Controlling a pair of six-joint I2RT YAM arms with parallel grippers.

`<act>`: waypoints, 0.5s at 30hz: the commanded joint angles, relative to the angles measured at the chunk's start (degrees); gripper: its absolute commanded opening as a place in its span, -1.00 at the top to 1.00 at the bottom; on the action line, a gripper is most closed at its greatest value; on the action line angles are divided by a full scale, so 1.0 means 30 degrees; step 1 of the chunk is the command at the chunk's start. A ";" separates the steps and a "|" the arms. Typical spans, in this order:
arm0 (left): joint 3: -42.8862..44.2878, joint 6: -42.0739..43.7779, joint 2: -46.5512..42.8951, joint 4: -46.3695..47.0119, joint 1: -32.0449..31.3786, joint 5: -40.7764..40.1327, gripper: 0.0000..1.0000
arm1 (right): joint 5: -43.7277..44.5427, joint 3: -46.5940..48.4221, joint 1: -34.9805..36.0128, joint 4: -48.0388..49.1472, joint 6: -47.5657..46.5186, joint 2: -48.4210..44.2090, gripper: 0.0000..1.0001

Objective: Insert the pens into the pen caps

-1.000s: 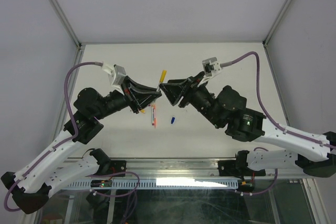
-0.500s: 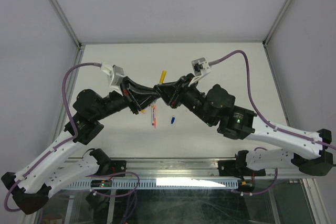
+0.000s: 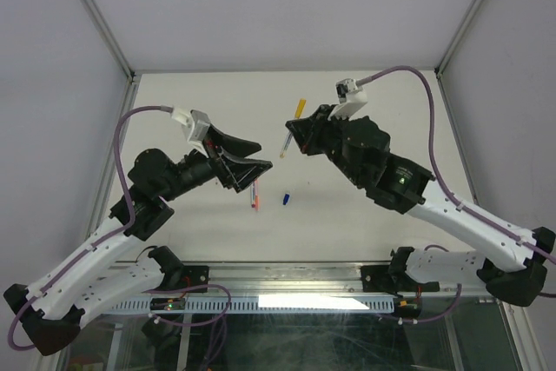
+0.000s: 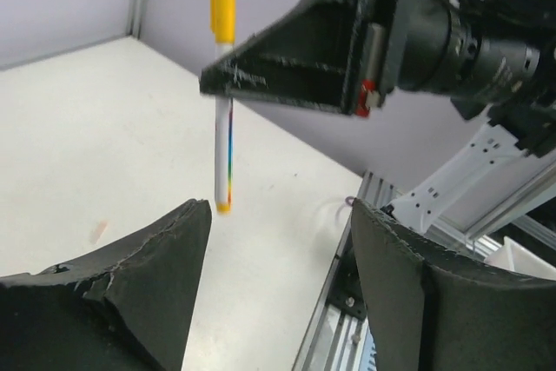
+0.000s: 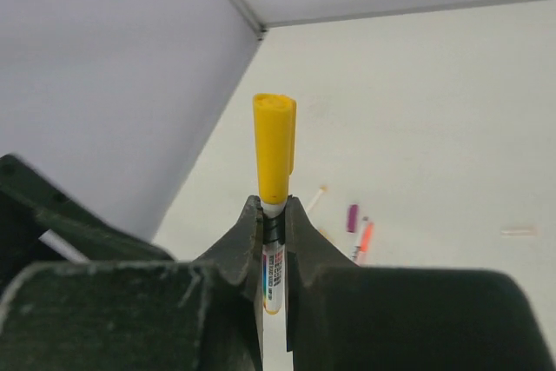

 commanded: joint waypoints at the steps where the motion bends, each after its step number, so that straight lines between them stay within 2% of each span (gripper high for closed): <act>1: -0.0245 0.0301 -0.0209 -0.2015 -0.0019 -0.1656 -0.37 | -0.1969 0.1039 -0.2943 -0.3677 0.0689 0.0440 1.00; 5: -0.0027 0.0380 0.0493 -0.4306 -0.0021 -0.3770 -0.47 | -0.4134 0.0350 -0.5578 -0.6439 0.0384 0.1494 1.00; 10: 0.0279 0.0050 0.1758 -0.6556 0.0045 -0.6324 -0.53 | -0.6484 -0.1951 -0.7492 -0.7536 -0.0112 0.2432 1.00; 15: -0.0019 -0.0441 0.2306 -0.7410 0.0216 -0.7444 -0.66 | -0.5954 -0.3895 -0.8052 -0.7706 -0.0382 0.3596 0.97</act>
